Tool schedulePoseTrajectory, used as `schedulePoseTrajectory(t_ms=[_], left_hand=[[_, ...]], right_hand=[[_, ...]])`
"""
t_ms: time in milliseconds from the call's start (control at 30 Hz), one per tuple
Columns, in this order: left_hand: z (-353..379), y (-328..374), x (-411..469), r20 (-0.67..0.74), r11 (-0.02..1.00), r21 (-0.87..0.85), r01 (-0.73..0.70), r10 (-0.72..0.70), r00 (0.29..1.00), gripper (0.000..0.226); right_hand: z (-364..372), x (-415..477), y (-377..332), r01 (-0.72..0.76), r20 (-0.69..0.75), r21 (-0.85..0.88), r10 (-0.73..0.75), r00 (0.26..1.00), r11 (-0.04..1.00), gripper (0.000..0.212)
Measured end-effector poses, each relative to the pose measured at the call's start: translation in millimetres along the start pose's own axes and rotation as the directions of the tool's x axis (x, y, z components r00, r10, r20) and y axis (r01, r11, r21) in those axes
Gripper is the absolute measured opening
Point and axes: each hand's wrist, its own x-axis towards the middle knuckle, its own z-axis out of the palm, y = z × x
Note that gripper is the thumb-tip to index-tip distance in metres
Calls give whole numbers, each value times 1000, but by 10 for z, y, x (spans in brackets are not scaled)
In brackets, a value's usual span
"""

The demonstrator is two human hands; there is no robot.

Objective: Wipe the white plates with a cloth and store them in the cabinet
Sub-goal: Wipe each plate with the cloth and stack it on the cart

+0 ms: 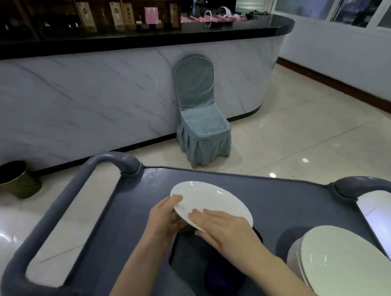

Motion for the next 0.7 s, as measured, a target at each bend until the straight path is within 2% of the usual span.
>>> schedulePoseTrajectory(t_ms=[67,100,133,200,267,333,400,467,600,700], left_hand=[[-251,-31,35,-68,999,-44,-5,2,998,22],[-372,-47,53,-109,999,-48,-13,8,994,17],[-494,-56,72,-153,998,-52,-19,10,988,15],[-739,-85,118,-221,997,-78,-22,4,975,19],[-989,-137,171,-259,995,-94,-16,-9,966,23],[-1211,-189,214,-283,996,-88,-6,-19,959,27],[-1403,-249,255,-300,997,-76,8,-31,953,31],[-1580,-306,287,-329,1000,-13,18,-21,944,31],[-1858,-379,320,-403,983,182,34,43,914,21],[-1957,-402,304,-406,929,364,61,100,908,26]], right_hand=[[149,127,21,-111,240,99,84,967,989,44],[220,167,46,-224,356,149,159,921,963,50],[315,191,86,-350,409,209,243,879,913,55],[508,211,146,-593,347,369,486,802,715,61],[705,257,177,-753,290,456,721,629,474,58],[939,332,177,-829,376,486,789,485,278,40],[1146,416,144,-847,438,499,790,430,184,27],[1297,498,70,-838,445,526,792,418,147,27],[1518,635,-79,-836,398,491,790,466,246,33],[1622,650,-145,-827,357,467,788,501,314,38]])
